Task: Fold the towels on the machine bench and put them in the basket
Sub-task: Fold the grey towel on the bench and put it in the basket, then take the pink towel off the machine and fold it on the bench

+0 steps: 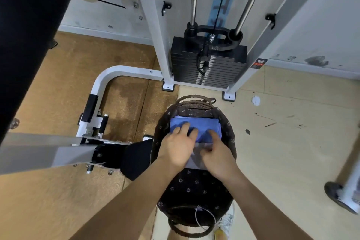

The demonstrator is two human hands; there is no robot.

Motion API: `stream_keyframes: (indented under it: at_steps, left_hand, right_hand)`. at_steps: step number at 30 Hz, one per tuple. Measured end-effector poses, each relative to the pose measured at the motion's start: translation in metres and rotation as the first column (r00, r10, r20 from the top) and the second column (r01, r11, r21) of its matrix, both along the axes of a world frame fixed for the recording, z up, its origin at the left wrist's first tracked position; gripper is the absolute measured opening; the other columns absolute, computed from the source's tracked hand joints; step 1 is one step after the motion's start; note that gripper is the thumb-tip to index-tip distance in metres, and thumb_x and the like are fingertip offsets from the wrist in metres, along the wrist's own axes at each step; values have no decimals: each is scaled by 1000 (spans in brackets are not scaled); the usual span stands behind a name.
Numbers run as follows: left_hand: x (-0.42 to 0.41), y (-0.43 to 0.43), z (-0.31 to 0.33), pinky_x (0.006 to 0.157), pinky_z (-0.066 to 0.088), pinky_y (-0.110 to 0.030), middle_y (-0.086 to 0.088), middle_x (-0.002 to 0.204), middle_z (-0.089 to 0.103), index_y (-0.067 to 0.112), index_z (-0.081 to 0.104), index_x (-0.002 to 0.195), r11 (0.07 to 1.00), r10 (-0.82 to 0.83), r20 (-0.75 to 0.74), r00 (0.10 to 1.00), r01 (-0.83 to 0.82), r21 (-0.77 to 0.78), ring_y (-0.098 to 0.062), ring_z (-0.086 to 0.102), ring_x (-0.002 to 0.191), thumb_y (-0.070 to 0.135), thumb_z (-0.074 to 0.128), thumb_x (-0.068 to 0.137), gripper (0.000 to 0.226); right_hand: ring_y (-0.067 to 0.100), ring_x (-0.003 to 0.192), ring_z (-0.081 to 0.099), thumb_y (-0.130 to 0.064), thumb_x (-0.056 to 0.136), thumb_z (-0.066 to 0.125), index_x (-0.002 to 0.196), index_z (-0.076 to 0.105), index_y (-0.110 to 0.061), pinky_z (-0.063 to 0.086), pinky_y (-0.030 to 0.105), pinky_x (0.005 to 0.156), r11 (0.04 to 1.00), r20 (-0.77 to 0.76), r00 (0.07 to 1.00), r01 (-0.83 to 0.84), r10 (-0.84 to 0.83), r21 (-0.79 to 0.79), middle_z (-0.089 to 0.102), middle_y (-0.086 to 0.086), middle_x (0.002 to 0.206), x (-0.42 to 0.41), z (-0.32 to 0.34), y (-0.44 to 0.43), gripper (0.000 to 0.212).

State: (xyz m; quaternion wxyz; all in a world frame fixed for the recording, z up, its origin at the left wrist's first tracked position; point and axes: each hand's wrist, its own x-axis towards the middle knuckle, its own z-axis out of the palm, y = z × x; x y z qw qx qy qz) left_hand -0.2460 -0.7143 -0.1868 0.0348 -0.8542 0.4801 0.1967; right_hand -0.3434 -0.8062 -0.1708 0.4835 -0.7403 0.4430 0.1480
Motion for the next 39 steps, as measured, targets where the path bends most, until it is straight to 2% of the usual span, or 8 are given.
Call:
stream_keyframes:
  at_steps: [3,10,15,23,26,30,35,39]
  left_hand:
    - [-2,4,5,95,49,-38,-5,158,10,24,17,151,990,139,-210,968,-140,9,-30,38,132,9,62,81,84]
    - [-15,7,-6,93,44,-32,1,161,-9,24,3,153,953,302,-186,935,-291,86,-29,35,132,37,59,88,87]
    - [-11,-9,-9,82,49,-32,-5,157,5,21,11,149,949,309,-135,941,-298,101,-29,44,123,40,69,77,94]
    - [-3,16,16,86,52,-32,-2,160,3,26,17,151,957,283,-250,926,-290,11,-20,57,110,22,55,91,71]
    - [-3,21,35,84,52,-28,1,161,6,24,26,150,938,318,-291,903,-344,-42,-17,62,104,15,52,93,64]
    - [-2,24,68,80,47,-20,3,153,31,19,48,140,895,330,-345,879,-407,-183,-12,65,90,11,53,93,48]
    - [-6,-2,132,72,41,-10,6,123,63,20,64,123,770,354,-585,730,-582,-261,-4,57,85,8,52,95,33]
    - [-32,-44,201,69,44,-4,11,91,72,32,70,94,707,222,-658,720,-583,-400,4,62,78,9,54,94,27]
  right_hand:
    - [23,72,58,-11,85,52,149,28,-27,58,42,78,893,-48,942,332,-333,306,63,9,89,9,-1,-4,70]
    - [24,89,63,-4,92,53,126,52,-25,56,48,87,426,-168,636,666,-754,613,63,12,99,11,11,-8,40]
    - [15,103,61,-9,90,54,134,45,-42,54,37,82,462,-33,579,682,-815,566,62,-3,114,5,11,0,55]
    - [17,108,59,-7,94,54,141,39,-32,51,46,96,418,-55,602,615,-797,669,61,0,120,2,43,-2,55]
    - [22,104,66,-8,94,54,139,43,-30,55,35,82,538,17,698,536,-716,650,65,2,120,-13,78,-10,52]
    - [18,92,66,-6,93,55,128,52,-23,52,36,88,644,94,729,528,-678,554,68,5,108,-38,123,-30,39]
    - [21,99,68,-8,93,55,118,63,-21,54,31,84,781,236,772,473,-590,408,71,3,108,-73,172,-61,30]
    - [17,91,70,-7,92,54,104,69,-20,52,29,79,854,372,769,454,-520,254,74,0,97,-108,214,-91,24]
